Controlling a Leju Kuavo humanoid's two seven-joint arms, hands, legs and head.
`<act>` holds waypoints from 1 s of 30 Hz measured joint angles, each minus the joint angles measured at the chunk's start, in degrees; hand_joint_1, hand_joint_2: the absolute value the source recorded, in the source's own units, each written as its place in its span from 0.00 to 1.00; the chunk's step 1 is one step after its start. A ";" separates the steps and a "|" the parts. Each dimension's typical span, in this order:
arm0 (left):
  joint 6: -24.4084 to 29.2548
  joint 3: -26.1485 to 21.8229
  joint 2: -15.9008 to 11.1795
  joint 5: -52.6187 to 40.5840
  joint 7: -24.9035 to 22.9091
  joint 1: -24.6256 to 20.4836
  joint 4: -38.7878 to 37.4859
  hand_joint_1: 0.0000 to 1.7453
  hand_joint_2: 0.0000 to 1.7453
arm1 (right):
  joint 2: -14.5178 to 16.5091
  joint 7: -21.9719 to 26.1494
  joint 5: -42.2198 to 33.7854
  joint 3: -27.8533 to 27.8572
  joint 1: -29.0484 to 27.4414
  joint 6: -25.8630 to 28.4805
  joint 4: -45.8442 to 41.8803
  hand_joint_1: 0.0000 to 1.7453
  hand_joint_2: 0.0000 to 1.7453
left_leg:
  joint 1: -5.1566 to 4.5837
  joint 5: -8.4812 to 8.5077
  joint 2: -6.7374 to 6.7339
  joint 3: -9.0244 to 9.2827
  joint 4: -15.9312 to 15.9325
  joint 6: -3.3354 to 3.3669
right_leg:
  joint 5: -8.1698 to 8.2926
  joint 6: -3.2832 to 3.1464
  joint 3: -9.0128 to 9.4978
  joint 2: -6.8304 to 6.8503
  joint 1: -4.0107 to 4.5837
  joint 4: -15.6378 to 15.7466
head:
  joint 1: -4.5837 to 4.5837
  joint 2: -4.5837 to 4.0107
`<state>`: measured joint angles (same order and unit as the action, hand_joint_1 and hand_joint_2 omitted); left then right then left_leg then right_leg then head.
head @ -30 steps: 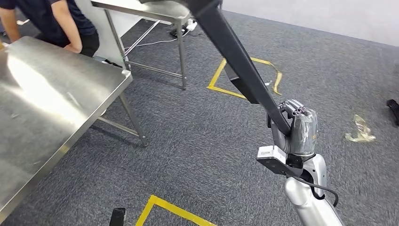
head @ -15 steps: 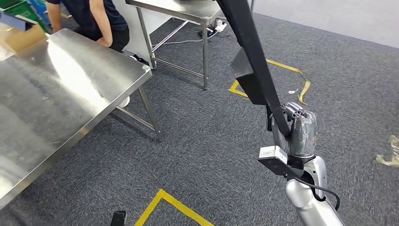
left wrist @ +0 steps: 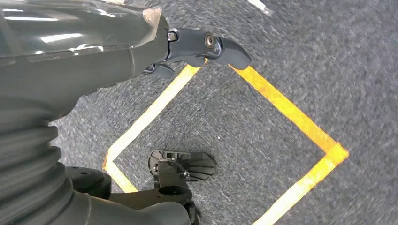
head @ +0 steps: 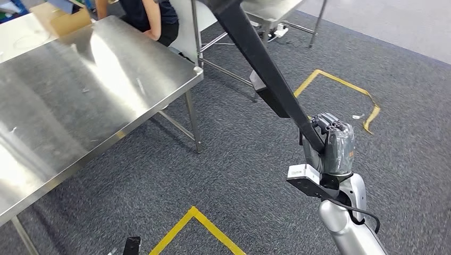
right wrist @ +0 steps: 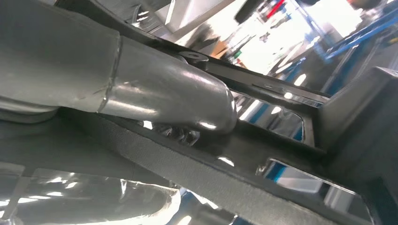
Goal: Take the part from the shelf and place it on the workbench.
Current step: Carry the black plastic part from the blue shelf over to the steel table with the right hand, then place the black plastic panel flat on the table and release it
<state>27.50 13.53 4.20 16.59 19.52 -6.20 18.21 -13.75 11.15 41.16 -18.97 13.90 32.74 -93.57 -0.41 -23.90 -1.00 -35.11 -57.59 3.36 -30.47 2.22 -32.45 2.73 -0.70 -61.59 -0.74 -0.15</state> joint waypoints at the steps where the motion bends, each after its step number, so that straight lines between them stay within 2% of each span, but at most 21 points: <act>1: 0.00 0.00 0.00 0.00 0.00 0.00 0.00 0.00 1.00 | 0.00 0.00 0.00 0.00 0.00 0.00 0.00 1.00 0.00 | 0.00 0.00 0.00 0.00 0.00 0.00 | 0.00 0.00 0.00 0.00 0.00 0.00 | 0.00 0.00; 10: 0.00 0.00 0.00 0.00 0.00 -0.01 0.00 0.00 1.00 | -0.01 0.00 -0.01 0.00 0.01 0.00 0.00 1.00 0.00 | -0.01 0.01 0.03 0.00 0.00 0.02 | -0.10 -0.02 -0.10 -0.13 -0.01 -0.20 | -0.01 0.00; 12: 0.00 0.00 0.00 0.00 0.01 -0.11 0.00 0.00 1.00 | -0.07 0.04 -0.02 0.01 0.03 0.00 0.00 1.00 0.00 | 0.00 0.04 0.34 -0.06 0.00 0.06 | -0.79 -0.17 -0.82 -0.78 -0.04 -1.76 | 0.06 0.00; 13: -0.02 0.00 0.02 0.00 0.02 -0.17 0.00 0.00 1.00 | -0.12 0.06 -0.02 0.00 0.02 0.00 0.01 1.00 0.00 | 0.03 0.06 0.75 -0.10 0.00 0.08 | -1.59 -0.29 -1.79 -1.28 -0.05 -3.77 | 0.21 0.00; 15: -0.13 0.00 0.13 -0.01 0.05 -0.12 0.00 0.00 1.00 | -0.20 0.07 -0.07 -0.17 0.02 0.00 0.19 1.00 0.00 | 0.18 0.08 3.50 -0.11 -0.14 0.04 | -1.59 0.50 -3.93 -2.27 -0.19 -6.85 | 0.49 0.00; 16: -0.22 0.02 0.17 -0.12 0.07 -0.10 0.01 0.00 1.00 | -0.22 0.06 -0.09 -0.27 0.10 0.02 0.28 1.00 0.00 | 0.25 0.08 5.51 -0.37 -0.43 -0.40 | -0.44 0.83 -3.64 -3.30 -0.36 -5.38 | 0.54 0.00; 17: -0.28 0.05 0.13 -0.29 0.04 -0.03 0.01 0.00 1.00 | -0.22 -0.01 -0.08 -0.36 0.23 0.04 0.35 1.00 0.00 | 0.27 -0.01 6.67 -0.74 -0.86 -1.06 | 1.22 0.96 -2.72 -3.75 -0.64 -2.71 | 0.51 0.00; 18: -0.32 0.12 0.04 -0.49 -0.05 -0.18 0.01 0.00 1.00 | -0.21 -0.12 0.04 -0.37 0.29 0.10 0.30 1.00 0.00 | 0.38 -1.93 5.63 -3.17 -5.24 -1.94 | 2.31 0.34 -1.37 -3.30 -0.73 0.20 | 0.31 0.00; 19: -0.34 0.18 -0.02 -0.59 -0.14 -0.30 0.02 0.00 1.00 | -0.19 -0.30 0.34 -0.39 0.32 0.14 0.20 1.00 0.00 | 0.40 -1.92 3.63 -3.76 -6.11 -2.50 | 2.93 -0.41 -0.21 -1.97 -0.75 2.34 | 0.11 0.00; 20: -0.32 0.22 -0.08 -0.57 -0.24 -0.44 0.02 0.00 1.00 | -0.17 -0.48 0.63 -0.39 0.27 0.17 0.08 1.00 0.00 | 0.19 -2.18 0.11 -3.79 -6.24 -2.58 | 2.76 -0.91 0.05 0.20 -0.57 2.42 | -0.04 0.00; 21: -0.30 0.26 -0.05 -0.50 -0.28 -0.65 0.04 0.00 1.00 | -0.17 -0.61 0.90 -0.36 0.20 0.19 -0.04 1.00 0.00 | -0.02 -2.30 -2.50 -3.65 -6.20 -2.40 | 2.47 -1.10 0.22 2.06 -0.21 2.42 | -0.18 0.00; 22: -0.27 0.26 -0.02 -0.39 -0.28 -0.72 0.05 0.00 1.00 | -0.18 -0.67 1.07 -0.34 0.19 0.18 -0.11 1.00 0.00 | -0.38 -0.60 -3.69 -1.53 -2.16 -1.95 | 2.25 -0.90 0.40 3.33 0.02 2.43 | -0.16 0.00; 23: -0.26 0.26 -0.01 -0.38 -0.28 -0.78 0.06 0.00 1.00 | -0.20 -0.69 1.07 -0.31 0.19 0.18 -0.13 1.00 0.00 | -0.72 -0.82 -3.86 -1.29 -1.59 -1.74 | 2.12 -0.63 0.49 3.98 0.16 2.49 | -0.13 0.00; 25: -0.26 0.26 0.00 -0.32 -0.30 -0.71 0.07 0.00 1.00 | -0.17 -0.73 1.09 -0.31 0.23 0.18 -0.17 1.00 0.00 | -0.67 -0.53 -2.19 -1.16 -1.18 -1.23 | 1.88 -0.07 0.68 5.09 0.26 2.62 | -0.16 0.00; 26: -0.26 0.26 0.02 -0.28 -0.31 -0.68 0.07 0.00 1.00 | -0.16 -0.74 1.10 -0.32 0.26 0.18 -0.22 1.00 0.00 | -0.52 -0.30 -1.41 -0.95 -0.81 -0.89 | 1.52 0.18 0.62 4.41 0.21 2.19 | -0.11 0.00; 27: -0.26 0.26 0.04 -0.25 -0.32 -0.73 0.08 0.00 1.00 | -0.21 -0.73 1.11 -0.27 0.29 0.18 -0.26 1.00 0.00 | -0.31 -0.04 -0.65 -0.70 -0.44 -0.55 | 0.75 0.26 0.04 2.97 0.19 0.78 | -0.08 0.00; 29: -0.32 0.26 0.16 -0.21 -0.34 -0.92 0.09 0.00 1.00 | -0.46 -0.68 1.09 -0.16 0.21 0.19 -0.30 1.00 0.00 | -0.08 0.26 0.95 -0.49 -0.10 -0.12 | -1.84 0.03 -2.89 -0.84 0.02 -5.38 | 0.26 0.00; 30: -0.37 0.27 0.21 -0.17 -0.36 -0.97 0.08 0.00 1.00 | -0.60 -0.68 1.08 -0.08 0.04 0.20 -0.29 1.00 0.00 | -0.05 0.29 1.83 -0.52 -0.13 -0.04 | -3.08 -0.07 -4.89 -1.84 -0.01 -9.16 | 0.38 0.00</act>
<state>27.13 13.80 4.41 16.42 19.16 -7.17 18.29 -14.35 10.46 42.23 -19.05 13.94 32.94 -93.86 -0.46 -23.60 0.83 -35.63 -57.72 3.32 -33.55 2.16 -37.34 0.89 -0.70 -70.74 -0.36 -0.15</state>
